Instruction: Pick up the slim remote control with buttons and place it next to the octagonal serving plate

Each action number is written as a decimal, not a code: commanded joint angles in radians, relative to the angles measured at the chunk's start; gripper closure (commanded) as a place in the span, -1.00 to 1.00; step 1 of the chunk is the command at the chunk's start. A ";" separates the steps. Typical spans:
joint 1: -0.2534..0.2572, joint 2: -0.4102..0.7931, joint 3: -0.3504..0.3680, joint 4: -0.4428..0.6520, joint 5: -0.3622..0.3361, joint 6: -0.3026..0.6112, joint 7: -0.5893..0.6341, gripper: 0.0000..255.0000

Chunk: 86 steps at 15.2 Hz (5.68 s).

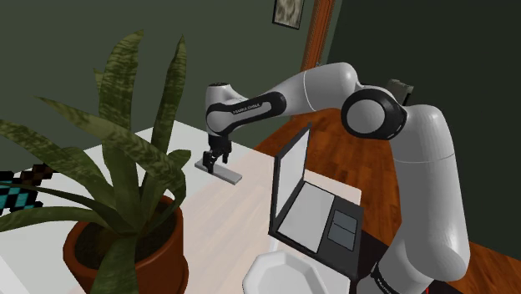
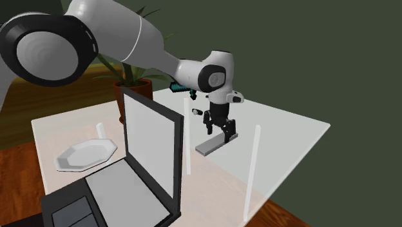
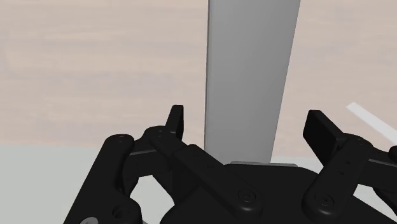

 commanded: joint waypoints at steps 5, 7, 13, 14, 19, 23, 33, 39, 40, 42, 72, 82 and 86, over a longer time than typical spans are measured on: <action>0.001 0.017 -0.002 -0.009 -0.003 0.026 0.002 -1.00; 0.001 0.017 -0.002 -0.009 -0.003 0.026 0.002 -1.00; 0.001 0.017 -0.002 -0.009 -0.003 0.026 0.002 1.00; 0.001 0.017 -0.002 -0.009 -0.003 0.026 0.002 1.00; 0.001 0.017 -0.002 -0.009 -0.003 0.026 0.002 1.00; 0.000 -0.005 0.001 0.012 0.001 -0.016 -0.001 1.00; 0.000 -0.045 0.005 0.086 0.009 -0.130 -0.007 1.00; 0.017 -0.155 0.021 -0.045 0.019 -0.109 0.030 1.00; 0.023 -0.187 0.026 -0.092 0.022 -0.094 0.043 1.00; 0.037 -0.247 0.038 -0.179 0.028 -0.067 0.069 1.00; 0.341 -0.813 0.353 -0.824 0.248 0.041 0.574 1.00; 0.449 -0.828 0.520 -0.805 0.307 0.032 0.814 1.00; 0.479 -0.797 0.597 -0.766 0.306 0.031 0.926 1.00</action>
